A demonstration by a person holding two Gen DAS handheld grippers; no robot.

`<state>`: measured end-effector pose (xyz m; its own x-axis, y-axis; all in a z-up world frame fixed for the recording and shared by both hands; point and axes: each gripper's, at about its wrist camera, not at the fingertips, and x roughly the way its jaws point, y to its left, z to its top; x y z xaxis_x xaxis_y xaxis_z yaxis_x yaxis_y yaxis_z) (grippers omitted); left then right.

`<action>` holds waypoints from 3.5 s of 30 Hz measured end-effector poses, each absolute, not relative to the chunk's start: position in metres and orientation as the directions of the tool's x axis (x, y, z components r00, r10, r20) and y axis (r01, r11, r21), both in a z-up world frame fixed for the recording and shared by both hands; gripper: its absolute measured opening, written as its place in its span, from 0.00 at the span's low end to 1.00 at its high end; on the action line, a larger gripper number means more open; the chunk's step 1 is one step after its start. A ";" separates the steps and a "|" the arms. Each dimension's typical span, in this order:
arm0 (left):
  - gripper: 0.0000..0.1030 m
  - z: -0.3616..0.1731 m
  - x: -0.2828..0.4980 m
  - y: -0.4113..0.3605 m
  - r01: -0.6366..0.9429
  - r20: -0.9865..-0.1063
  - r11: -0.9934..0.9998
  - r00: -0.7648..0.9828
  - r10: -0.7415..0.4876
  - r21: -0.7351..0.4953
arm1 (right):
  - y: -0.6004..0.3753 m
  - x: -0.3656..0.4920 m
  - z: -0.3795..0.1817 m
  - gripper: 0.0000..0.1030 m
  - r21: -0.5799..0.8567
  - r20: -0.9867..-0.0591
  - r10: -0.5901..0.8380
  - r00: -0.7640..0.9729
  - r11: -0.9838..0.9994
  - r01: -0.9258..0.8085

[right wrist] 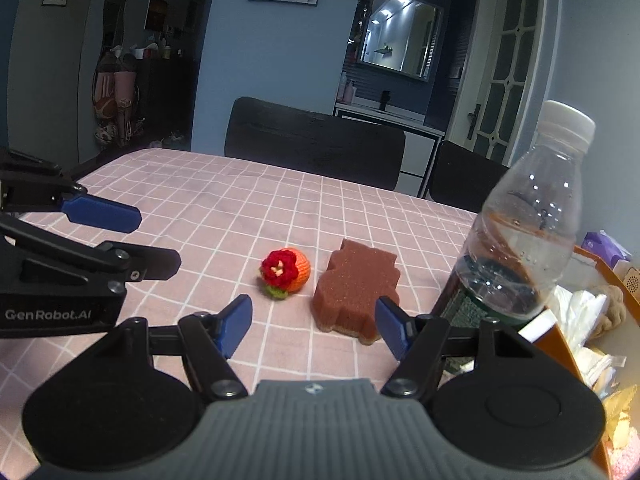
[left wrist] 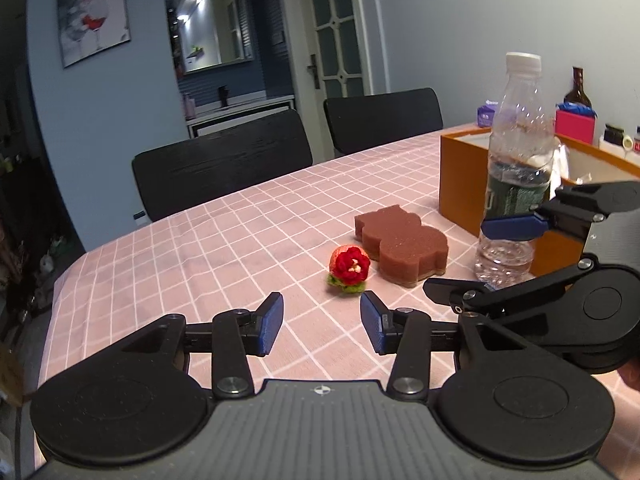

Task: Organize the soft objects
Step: 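Grasp the red crocheted flower with the left tool while the right tool grasps the brown sponge, then carry the flower and sponge over the orange box and open both tools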

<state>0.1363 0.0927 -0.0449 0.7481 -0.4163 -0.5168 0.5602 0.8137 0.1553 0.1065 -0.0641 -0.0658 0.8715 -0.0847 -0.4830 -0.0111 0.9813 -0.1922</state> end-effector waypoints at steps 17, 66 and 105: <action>0.61 -0.067 0.219 0.049 0.725 -0.602 0.678 0.598 -0.528 0.125 | -0.062 0.153 -0.098 0.57 -0.384 -0.481 -0.183 0.857 0.923 -0.018; 0.36 -0.068 0.186 0.100 0.479 -0.661 0.873 0.685 -0.307 0.091 | -0.052 0.187 -0.119 0.34 -0.526 -0.505 -0.209 0.837 0.844 -0.106; 0.36 -0.036 0.074 0.091 0.465 -0.648 0.885 0.682 -0.339 0.026 | -0.091 0.025 -0.035 0.16 -0.140 -0.560 0.195 0.805 0.936 -0.324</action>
<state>0.0745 0.0912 -0.0360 0.6817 -0.3392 -0.6482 0.4652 0.8848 0.0262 0.0252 -0.0908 -0.0345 0.8052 0.1953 -0.5599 -0.3242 0.9356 -0.1400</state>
